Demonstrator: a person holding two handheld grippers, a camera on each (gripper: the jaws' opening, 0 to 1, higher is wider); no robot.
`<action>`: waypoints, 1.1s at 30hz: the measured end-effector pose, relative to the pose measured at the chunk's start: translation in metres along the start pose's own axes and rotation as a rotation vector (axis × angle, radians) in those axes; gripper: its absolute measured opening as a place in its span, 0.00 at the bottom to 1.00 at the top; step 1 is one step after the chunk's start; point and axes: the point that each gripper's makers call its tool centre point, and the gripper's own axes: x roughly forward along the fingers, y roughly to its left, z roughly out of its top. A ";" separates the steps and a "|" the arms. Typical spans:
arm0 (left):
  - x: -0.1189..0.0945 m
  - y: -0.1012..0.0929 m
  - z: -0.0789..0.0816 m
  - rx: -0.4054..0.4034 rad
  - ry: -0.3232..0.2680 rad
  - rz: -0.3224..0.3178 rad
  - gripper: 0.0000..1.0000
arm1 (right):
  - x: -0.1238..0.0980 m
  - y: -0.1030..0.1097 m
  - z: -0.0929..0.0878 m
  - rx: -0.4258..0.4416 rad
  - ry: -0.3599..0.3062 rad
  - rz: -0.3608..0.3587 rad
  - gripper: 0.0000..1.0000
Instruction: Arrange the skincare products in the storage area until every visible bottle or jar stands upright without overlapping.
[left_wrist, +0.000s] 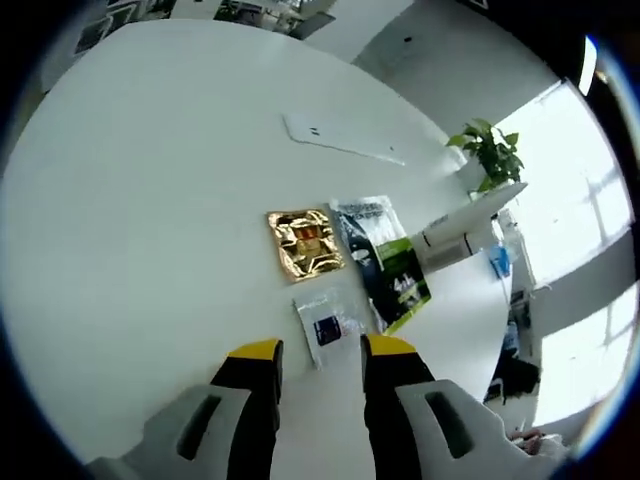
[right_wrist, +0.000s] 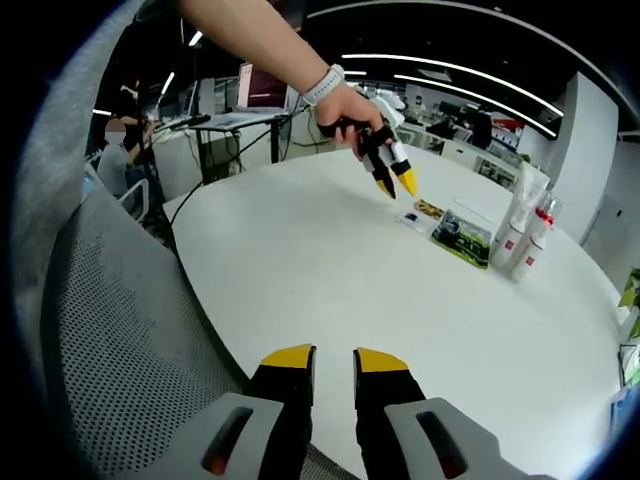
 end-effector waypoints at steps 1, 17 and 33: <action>-0.004 -0.007 0.004 0.015 -0.028 -0.026 0.27 | 0.000 0.000 0.001 -0.001 -0.003 0.000 0.11; -0.093 -0.085 -0.036 0.213 -0.289 -0.121 0.30 | -0.005 0.001 0.012 -0.014 -0.061 -0.005 0.12; -0.154 -0.126 -0.102 0.336 -0.450 -0.092 0.34 | -0.013 -0.003 0.021 -0.031 -0.127 -0.031 0.14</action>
